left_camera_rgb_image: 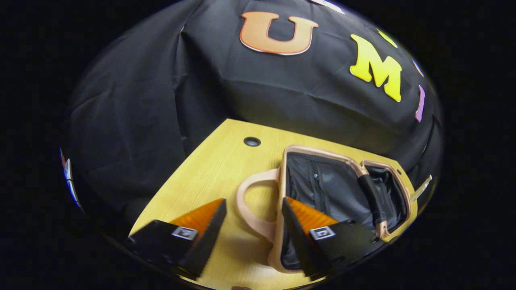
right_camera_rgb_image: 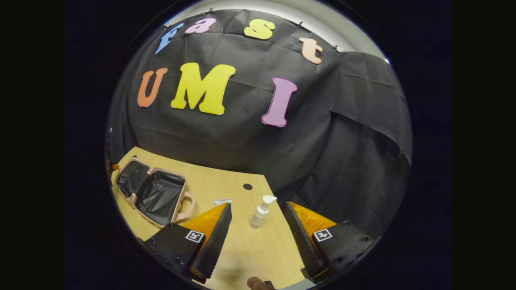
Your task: First open the suitcase, pack the skin care products into it, and then close the suitcase.
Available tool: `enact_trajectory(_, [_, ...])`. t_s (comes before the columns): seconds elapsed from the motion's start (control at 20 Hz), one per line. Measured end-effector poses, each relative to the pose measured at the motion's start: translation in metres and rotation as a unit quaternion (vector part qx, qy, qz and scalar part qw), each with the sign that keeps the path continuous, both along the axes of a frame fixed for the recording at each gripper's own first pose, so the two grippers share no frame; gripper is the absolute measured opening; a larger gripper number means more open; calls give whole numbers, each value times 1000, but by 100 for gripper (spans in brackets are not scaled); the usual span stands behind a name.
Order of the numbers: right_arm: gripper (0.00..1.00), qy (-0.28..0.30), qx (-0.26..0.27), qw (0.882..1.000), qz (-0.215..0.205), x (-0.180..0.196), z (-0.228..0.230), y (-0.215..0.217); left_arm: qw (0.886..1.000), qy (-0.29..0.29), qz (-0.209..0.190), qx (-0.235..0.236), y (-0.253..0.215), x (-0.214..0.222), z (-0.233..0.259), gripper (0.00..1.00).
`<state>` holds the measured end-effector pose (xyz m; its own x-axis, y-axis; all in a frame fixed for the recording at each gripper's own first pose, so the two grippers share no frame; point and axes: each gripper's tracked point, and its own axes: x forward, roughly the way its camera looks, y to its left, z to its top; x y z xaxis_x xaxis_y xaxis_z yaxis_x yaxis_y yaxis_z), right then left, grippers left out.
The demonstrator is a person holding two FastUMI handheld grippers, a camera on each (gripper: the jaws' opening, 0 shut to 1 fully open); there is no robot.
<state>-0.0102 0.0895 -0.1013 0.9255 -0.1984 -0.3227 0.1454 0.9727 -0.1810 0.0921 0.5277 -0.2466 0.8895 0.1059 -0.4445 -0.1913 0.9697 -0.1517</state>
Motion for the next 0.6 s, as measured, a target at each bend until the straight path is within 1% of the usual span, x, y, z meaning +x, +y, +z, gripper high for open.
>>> enact_trajectory(0.05, [80,-6,2,1000,3,3,1,-3,1000,-8,-2,4,-9,-6,15,99])
enact_trajectory(0.2, [79,-13,8,1000,13,12,-2,-13,998,-33,-36,29,-60,-13,50,98])
enact_trajectory(0.3, [79,-15,11,1000,22,15,-6,-19,997,-42,-66,24,-108,-15,67,97])
enact_trajectory(0.45, [78,-24,8,999,46,23,-8,-24,992,-38,-119,15,-192,-17,73,98])
enact_trajectory(0.6, [79,-25,11,998,62,28,-12,-33,981,-35,-188,19,-278,-13,71,98])
